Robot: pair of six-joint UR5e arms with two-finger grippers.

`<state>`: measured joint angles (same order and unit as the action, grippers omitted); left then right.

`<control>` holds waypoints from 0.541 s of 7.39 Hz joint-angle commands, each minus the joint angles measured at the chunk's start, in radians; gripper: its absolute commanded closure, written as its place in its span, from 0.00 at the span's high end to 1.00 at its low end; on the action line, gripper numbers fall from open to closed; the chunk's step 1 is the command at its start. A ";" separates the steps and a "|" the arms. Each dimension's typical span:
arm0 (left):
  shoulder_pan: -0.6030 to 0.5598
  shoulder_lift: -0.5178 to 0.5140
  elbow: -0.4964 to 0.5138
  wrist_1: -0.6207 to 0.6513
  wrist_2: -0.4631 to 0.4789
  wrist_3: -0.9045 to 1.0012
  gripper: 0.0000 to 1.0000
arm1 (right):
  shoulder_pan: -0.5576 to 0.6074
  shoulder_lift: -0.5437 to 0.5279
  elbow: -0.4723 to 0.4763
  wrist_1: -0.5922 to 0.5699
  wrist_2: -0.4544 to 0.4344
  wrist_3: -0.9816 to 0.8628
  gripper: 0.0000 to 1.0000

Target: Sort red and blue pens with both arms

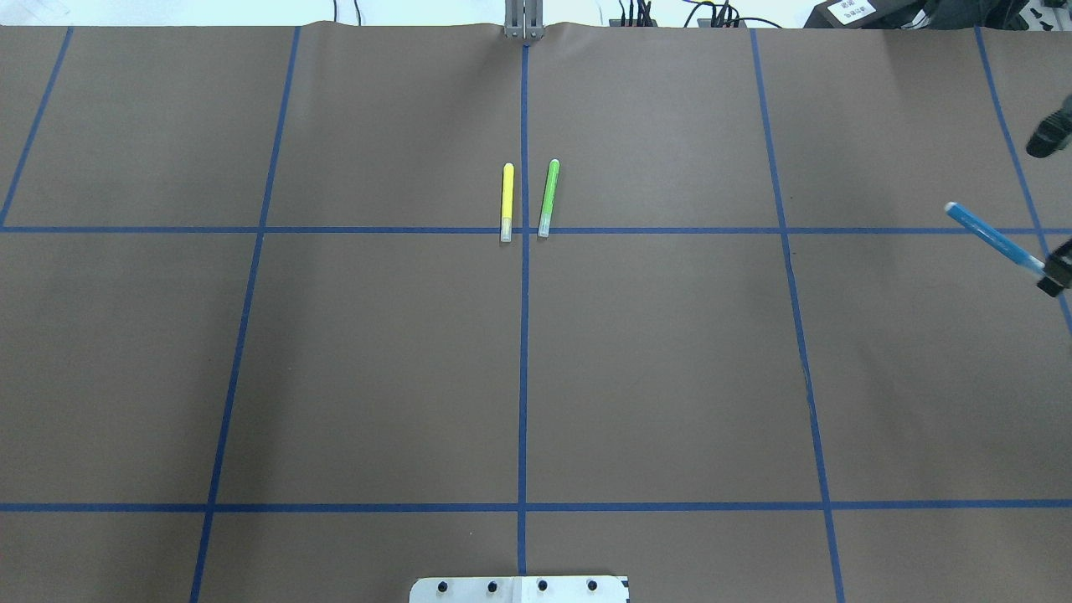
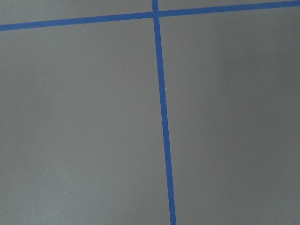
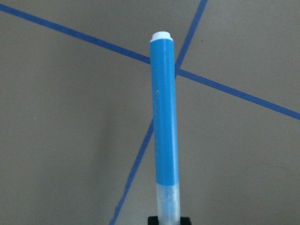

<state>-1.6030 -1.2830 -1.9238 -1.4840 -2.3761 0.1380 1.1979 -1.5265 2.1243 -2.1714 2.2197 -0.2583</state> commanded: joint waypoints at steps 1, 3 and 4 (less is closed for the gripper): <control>0.000 0.020 0.000 -0.030 0.000 0.000 1.00 | 0.035 -0.174 0.093 -0.146 -0.117 -0.244 0.00; 0.000 0.024 0.002 -0.056 0.000 0.000 1.00 | 0.034 -0.388 0.205 -0.243 -0.223 -0.333 0.00; 0.000 0.024 0.000 -0.056 0.000 0.000 1.00 | 0.043 -0.487 0.227 -0.245 -0.242 -0.393 0.00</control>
<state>-1.6030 -1.2604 -1.9226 -1.5358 -2.3762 0.1377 1.2340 -1.8813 2.3088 -2.3942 2.0217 -0.5813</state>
